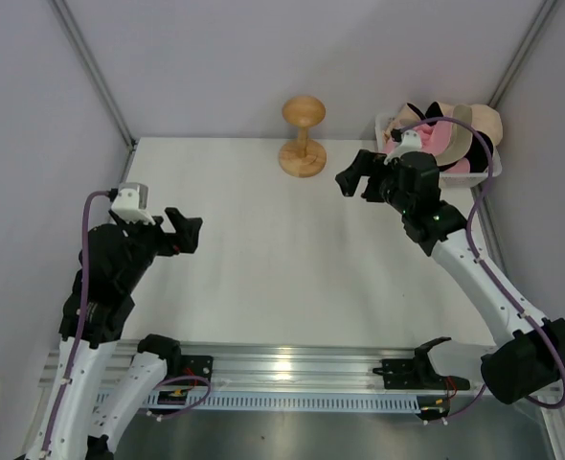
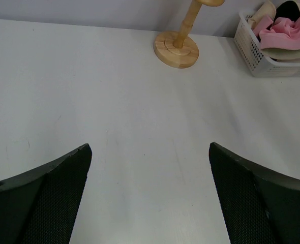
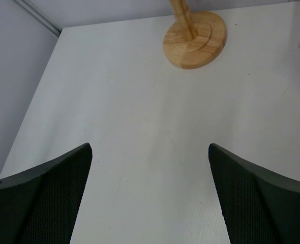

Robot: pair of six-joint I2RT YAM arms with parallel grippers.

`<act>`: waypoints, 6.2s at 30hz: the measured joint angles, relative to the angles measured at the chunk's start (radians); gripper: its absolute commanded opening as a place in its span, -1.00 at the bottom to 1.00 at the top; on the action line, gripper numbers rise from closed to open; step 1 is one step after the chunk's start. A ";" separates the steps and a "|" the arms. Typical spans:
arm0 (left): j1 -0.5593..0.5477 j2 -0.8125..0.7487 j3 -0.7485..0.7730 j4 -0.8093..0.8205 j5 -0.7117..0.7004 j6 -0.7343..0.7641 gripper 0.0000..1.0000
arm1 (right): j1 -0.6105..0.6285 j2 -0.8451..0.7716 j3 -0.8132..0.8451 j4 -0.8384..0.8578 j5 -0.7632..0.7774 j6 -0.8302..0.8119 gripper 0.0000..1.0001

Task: Stack the hats

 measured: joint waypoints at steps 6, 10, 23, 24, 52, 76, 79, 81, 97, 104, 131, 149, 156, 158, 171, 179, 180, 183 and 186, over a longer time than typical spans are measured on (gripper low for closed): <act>0.000 0.009 -0.017 0.061 0.003 -0.042 0.99 | -0.001 0.005 -0.047 0.076 0.005 0.056 0.99; 0.000 0.065 -0.022 0.151 0.006 -0.156 0.99 | -0.006 0.046 -0.073 0.169 0.005 0.105 0.99; 0.001 0.664 0.037 0.621 0.196 -0.610 0.99 | -0.107 0.591 0.151 0.563 -0.143 0.432 0.99; 0.001 0.701 0.047 0.664 0.202 -0.637 0.99 | -0.113 0.624 0.151 0.615 -0.150 0.481 0.99; -0.008 1.440 0.583 1.074 0.312 -1.003 0.87 | -0.139 1.024 0.400 1.238 -0.093 0.867 0.99; -0.039 1.767 0.934 1.078 0.270 -1.051 0.84 | -0.159 1.200 0.722 0.875 -0.237 0.839 0.90; -0.039 1.804 1.004 1.068 0.267 -1.054 0.84 | -0.160 1.218 0.740 0.873 -0.245 0.847 0.79; -0.040 1.849 1.092 1.046 0.272 -1.057 0.84 | -0.160 1.229 0.762 0.872 -0.248 0.851 0.75; -0.071 1.943 1.247 0.974 0.298 -1.055 0.68 | -0.160 1.264 0.869 0.851 -0.274 0.874 0.07; -0.074 1.962 1.269 0.970 0.298 -1.073 0.13 | -0.157 1.276 0.888 0.835 -0.277 0.895 -0.41; -0.065 1.463 0.481 1.145 0.261 -1.102 -0.78 | -0.073 0.983 0.420 0.932 -0.353 0.970 -0.73; -0.211 0.718 -0.275 1.164 0.072 -1.044 -0.80 | 0.153 0.354 -0.145 0.684 -0.201 0.843 -0.76; -0.322 0.511 -0.452 1.119 0.051 -1.040 -0.80 | 0.259 0.097 -0.348 0.563 -0.072 0.820 -0.70; -0.357 0.467 -0.468 1.085 0.046 -1.033 -0.81 | 0.275 0.035 -0.385 0.533 -0.060 0.815 -0.70; -0.438 0.345 -0.485 0.878 -0.048 -1.018 -0.70 | 0.325 0.014 -0.433 0.511 -0.038 0.839 -0.48; -0.471 0.373 -0.460 0.891 -0.012 -0.975 0.22 | 0.350 0.020 -0.398 0.459 -0.016 0.764 0.58; -0.482 0.367 -0.451 0.859 -0.006 -0.947 0.53 | 0.359 0.021 -0.388 0.430 -0.019 0.740 0.75; -0.500 0.322 -0.431 0.683 -0.025 -0.851 0.92 | 0.360 0.021 -0.351 0.321 -0.029 0.679 0.88; -0.493 0.241 -0.369 0.483 -0.096 -0.776 0.99 | 0.301 0.020 -0.277 0.182 -0.059 0.631 0.93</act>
